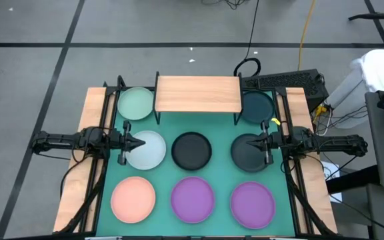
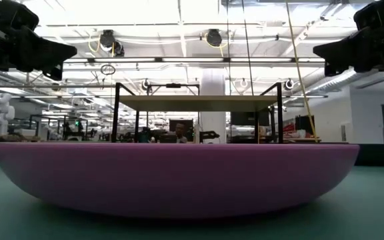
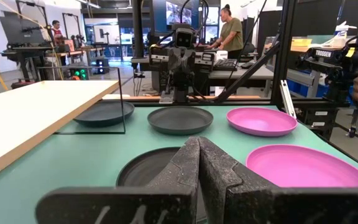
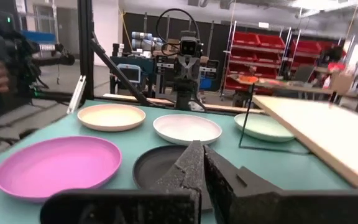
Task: Place and stack plates onto a shelf
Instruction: Put the bottom dark blue plate on the shelf
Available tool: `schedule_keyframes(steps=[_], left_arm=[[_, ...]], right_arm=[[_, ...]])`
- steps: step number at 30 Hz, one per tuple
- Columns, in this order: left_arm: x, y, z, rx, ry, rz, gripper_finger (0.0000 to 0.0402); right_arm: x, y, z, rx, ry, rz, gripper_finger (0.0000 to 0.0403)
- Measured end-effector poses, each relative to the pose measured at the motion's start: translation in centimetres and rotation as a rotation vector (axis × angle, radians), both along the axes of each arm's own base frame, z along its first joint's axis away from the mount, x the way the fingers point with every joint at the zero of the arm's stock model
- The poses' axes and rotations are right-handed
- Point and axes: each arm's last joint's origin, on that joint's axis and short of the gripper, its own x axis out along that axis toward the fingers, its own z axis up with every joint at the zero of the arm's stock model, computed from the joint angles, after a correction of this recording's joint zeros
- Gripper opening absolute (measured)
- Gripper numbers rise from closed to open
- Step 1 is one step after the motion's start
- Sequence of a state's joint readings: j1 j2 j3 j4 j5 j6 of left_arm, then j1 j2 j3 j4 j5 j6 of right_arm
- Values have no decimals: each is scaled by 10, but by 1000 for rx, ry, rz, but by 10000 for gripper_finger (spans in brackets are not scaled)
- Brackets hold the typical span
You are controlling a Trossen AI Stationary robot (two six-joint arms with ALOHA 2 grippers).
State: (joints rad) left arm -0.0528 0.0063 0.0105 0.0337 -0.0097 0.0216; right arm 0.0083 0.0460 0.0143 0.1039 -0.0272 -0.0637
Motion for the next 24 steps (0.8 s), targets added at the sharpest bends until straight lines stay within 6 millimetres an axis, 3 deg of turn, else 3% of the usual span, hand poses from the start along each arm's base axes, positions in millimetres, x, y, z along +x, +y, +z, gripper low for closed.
schedule_keyframes(steps=[11, 14, 24], left_arm=[[0, 0, 1, 0, -5, 0, 5], [0, 0, 1, 0, -9, 0, 5], [0, 0, 2, -1, -22, 0, 5]], right_arm=[[0, 0, -1, 119, 29, 5, 0], [1, 0, -6, 130, 108, 0, 0], [2, 0, 39, 130, 60, 3, 0]])
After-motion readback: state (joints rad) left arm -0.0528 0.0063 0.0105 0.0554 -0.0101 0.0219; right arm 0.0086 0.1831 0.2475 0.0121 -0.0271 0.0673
